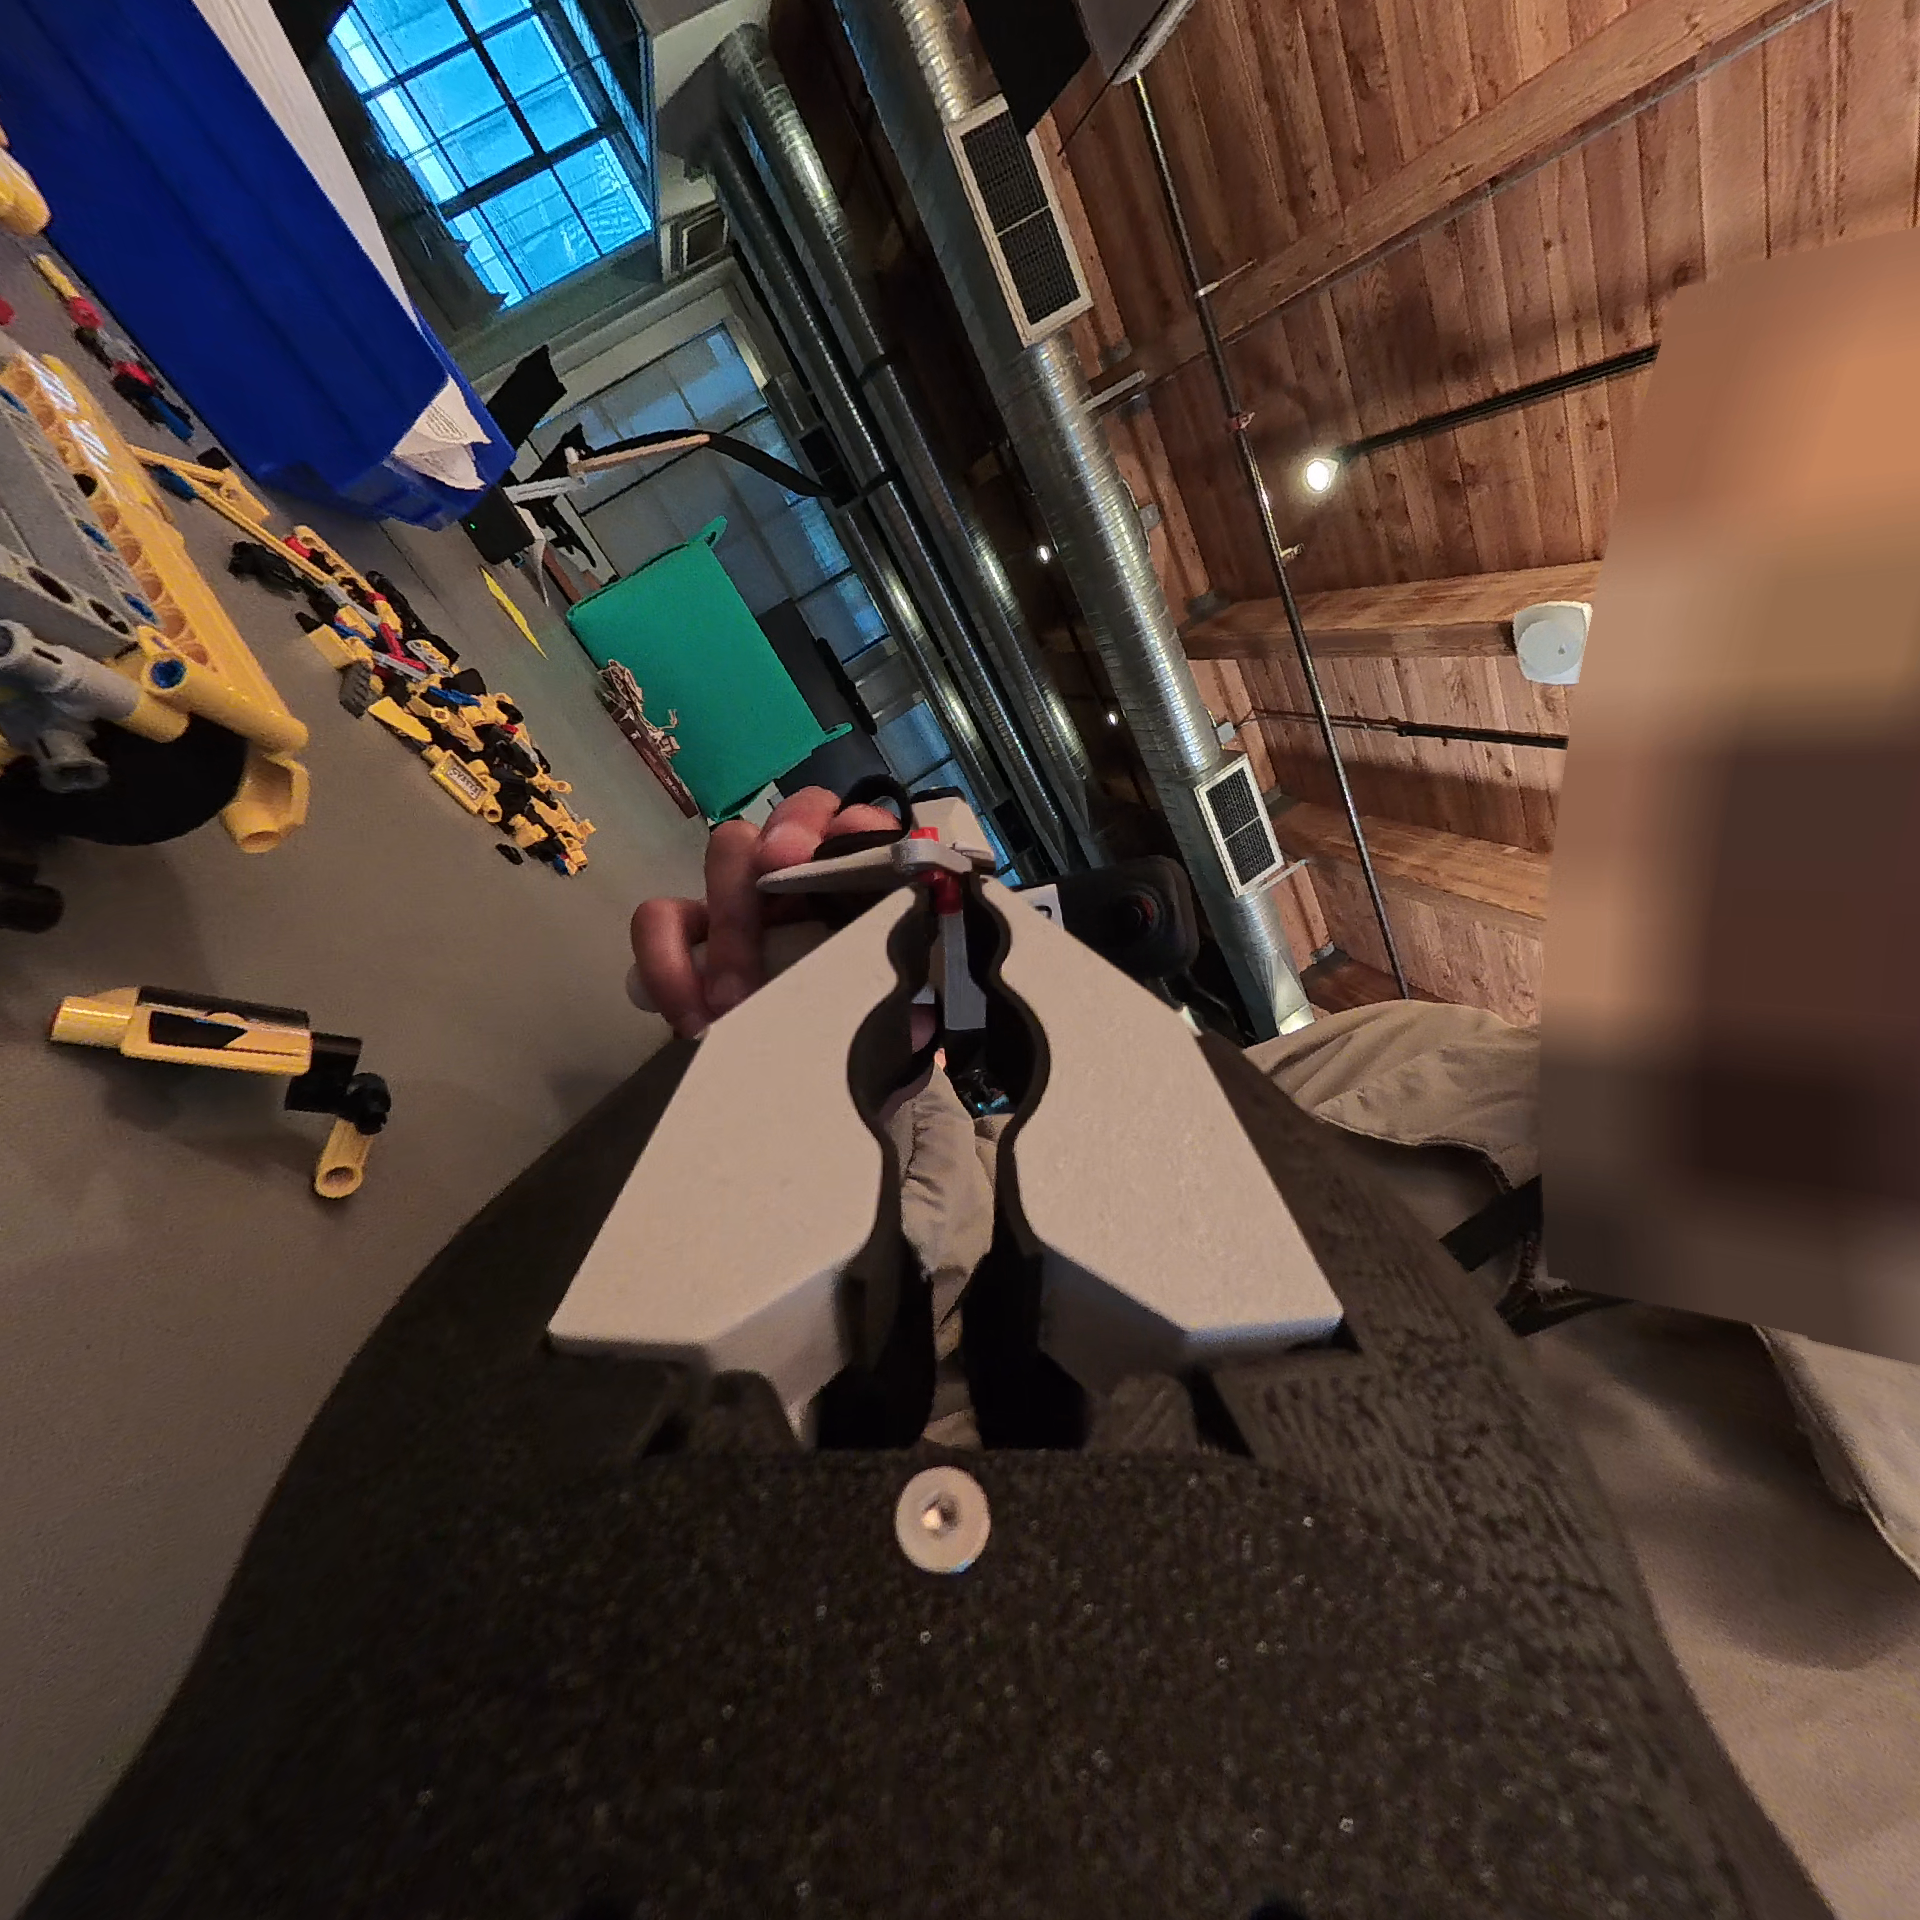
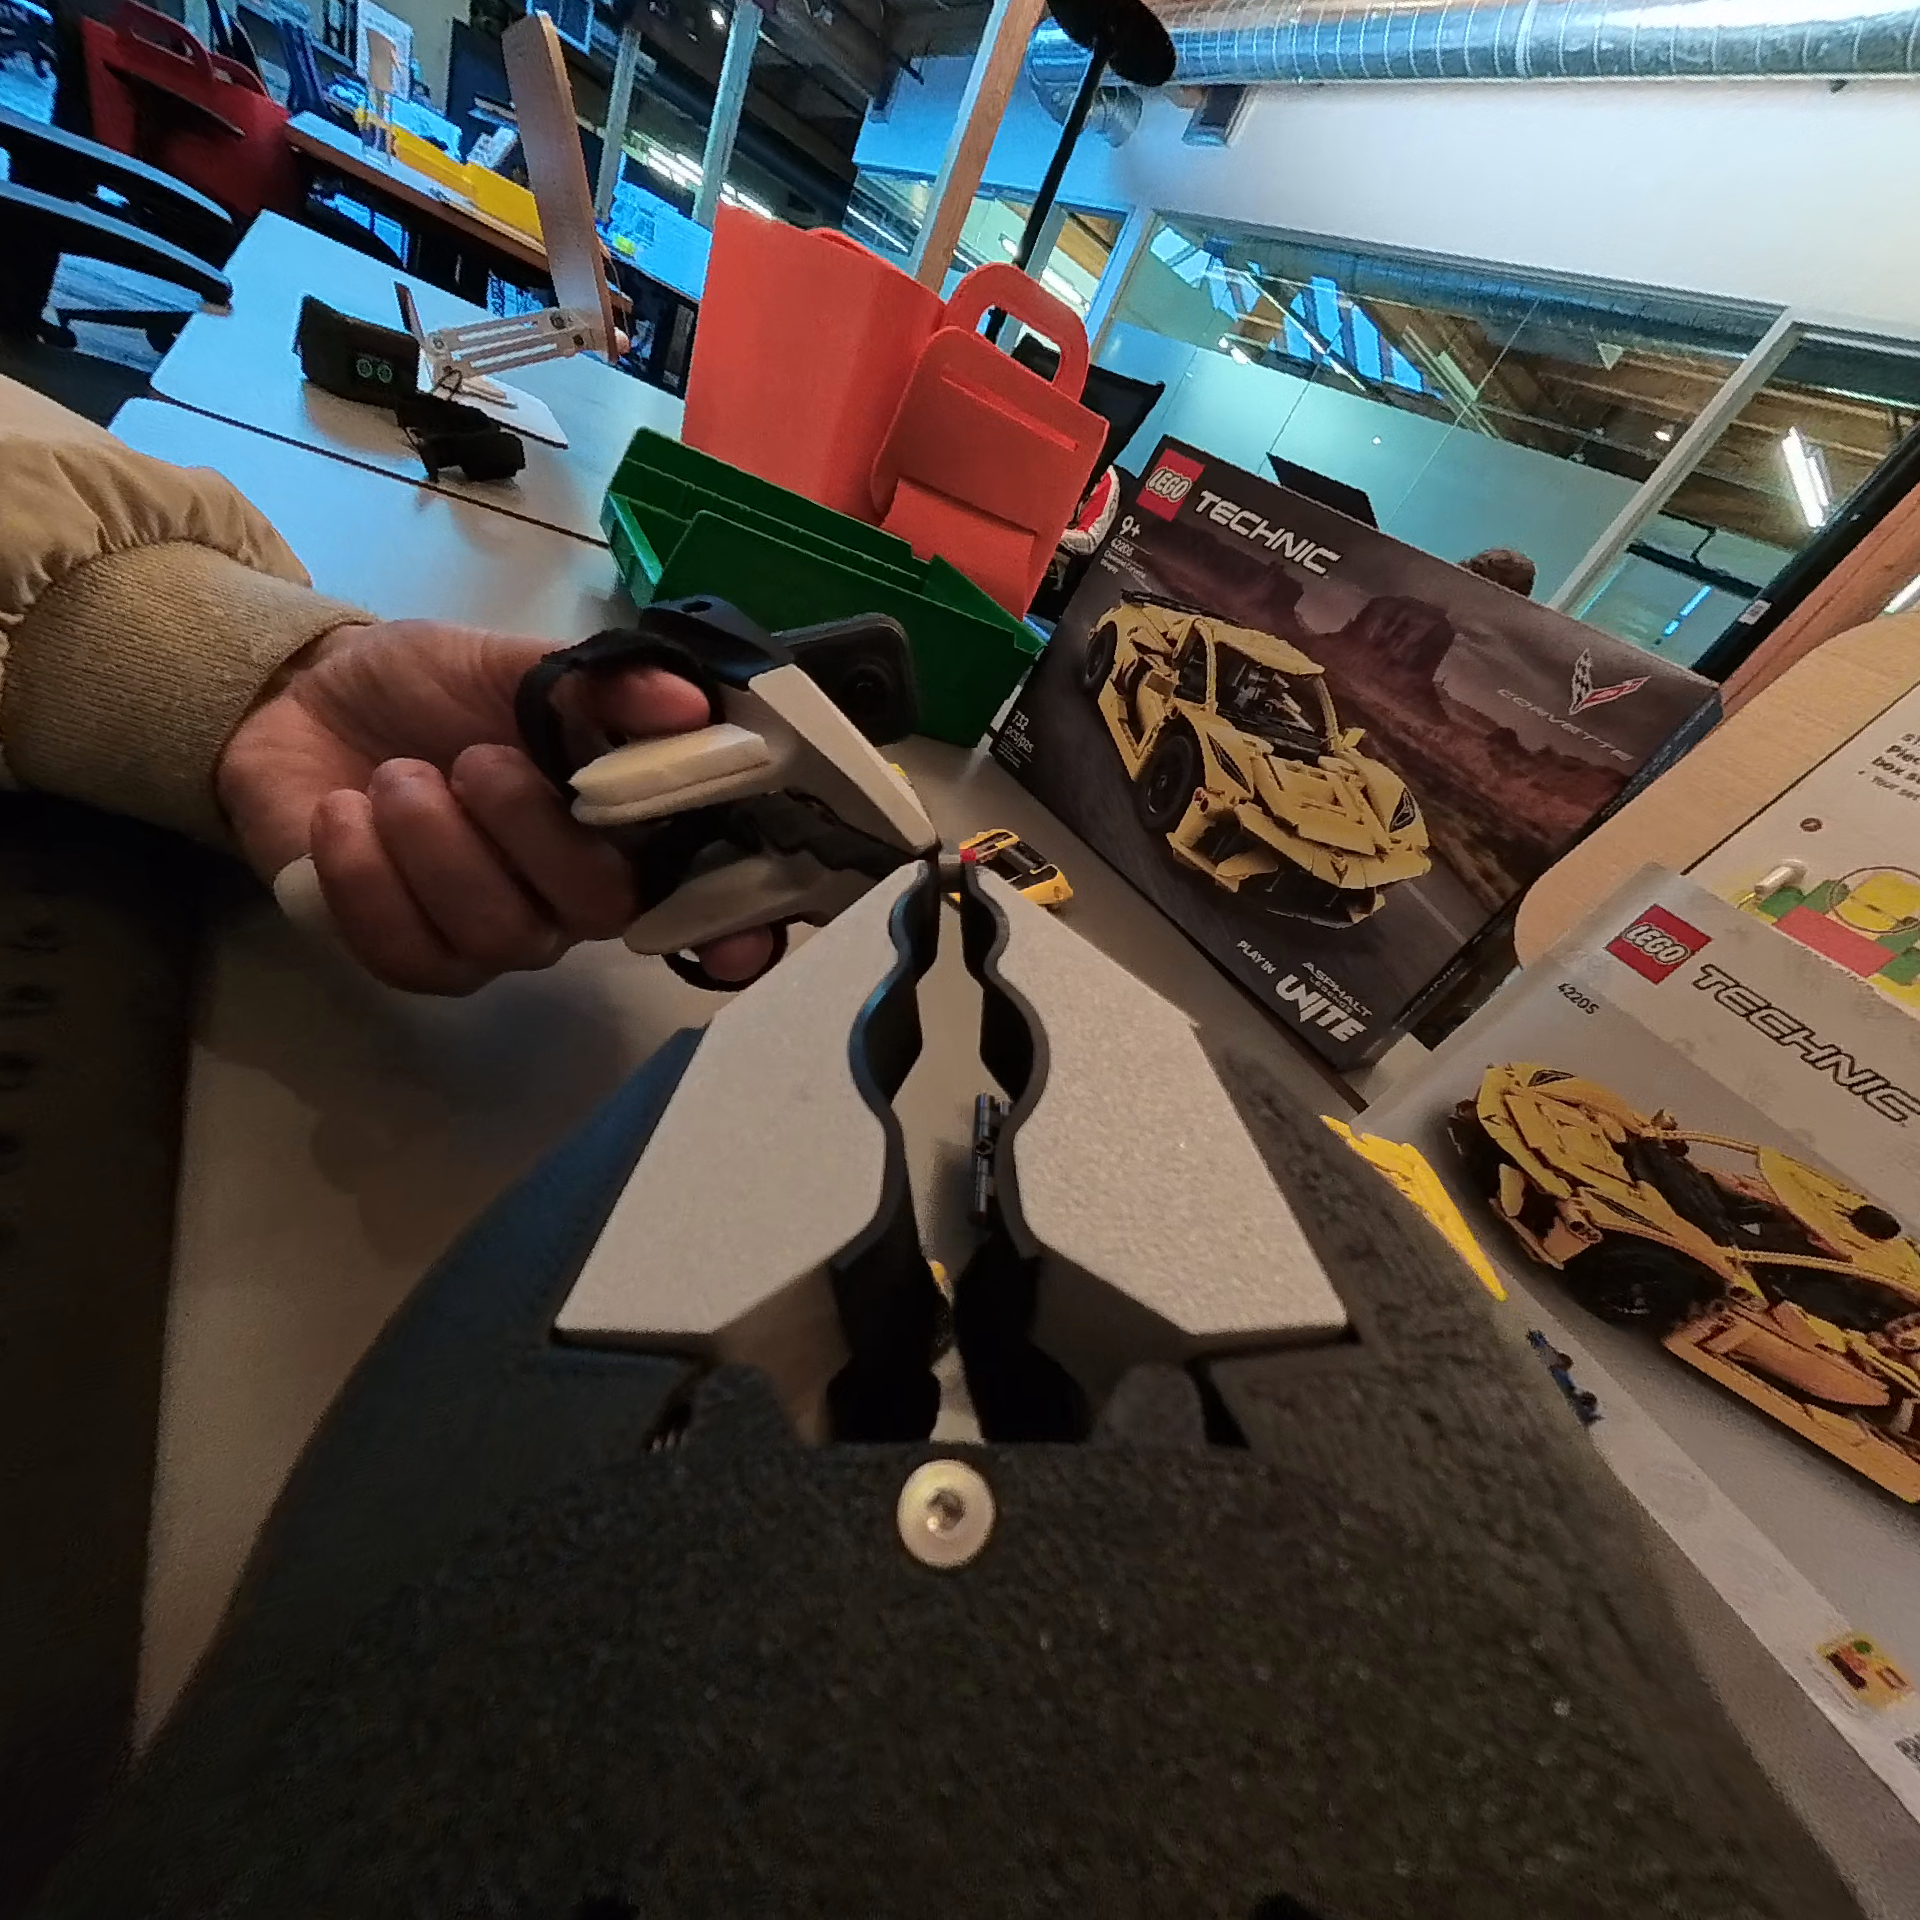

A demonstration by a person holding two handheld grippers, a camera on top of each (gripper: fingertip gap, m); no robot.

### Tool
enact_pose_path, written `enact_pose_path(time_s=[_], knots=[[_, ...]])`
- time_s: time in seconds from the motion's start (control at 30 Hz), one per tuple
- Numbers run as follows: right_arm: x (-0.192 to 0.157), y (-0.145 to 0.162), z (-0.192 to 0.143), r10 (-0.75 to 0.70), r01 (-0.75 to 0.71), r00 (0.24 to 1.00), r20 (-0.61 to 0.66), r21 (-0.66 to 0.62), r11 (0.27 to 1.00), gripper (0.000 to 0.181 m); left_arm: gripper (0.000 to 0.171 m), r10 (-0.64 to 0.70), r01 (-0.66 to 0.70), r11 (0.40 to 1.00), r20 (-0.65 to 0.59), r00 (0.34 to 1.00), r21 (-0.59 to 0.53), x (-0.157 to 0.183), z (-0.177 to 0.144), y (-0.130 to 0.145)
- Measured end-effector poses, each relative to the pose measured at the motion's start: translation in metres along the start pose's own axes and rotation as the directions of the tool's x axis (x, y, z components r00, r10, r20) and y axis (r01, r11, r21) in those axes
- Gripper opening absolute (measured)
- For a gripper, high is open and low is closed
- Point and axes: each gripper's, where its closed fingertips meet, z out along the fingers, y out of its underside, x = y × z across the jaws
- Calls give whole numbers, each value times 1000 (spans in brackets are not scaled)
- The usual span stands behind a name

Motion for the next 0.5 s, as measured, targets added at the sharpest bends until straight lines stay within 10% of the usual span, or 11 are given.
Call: enact_pose_path(time_s=[0.23,0.33,0.5], knots=[[1,7,1,68,-69,998,-11,-56,996,2,3,138,-135,990,84,987,-35,-6,-2,2],[56,7,-16,211,-211,950,-229,28,977,2,2,211,-175,957,140,967,-232,-20,4,40],[53,8,-24,302,-296,944,-134,59,953,2,3,472,-398,867,237,849,-299,-29,6,30]])
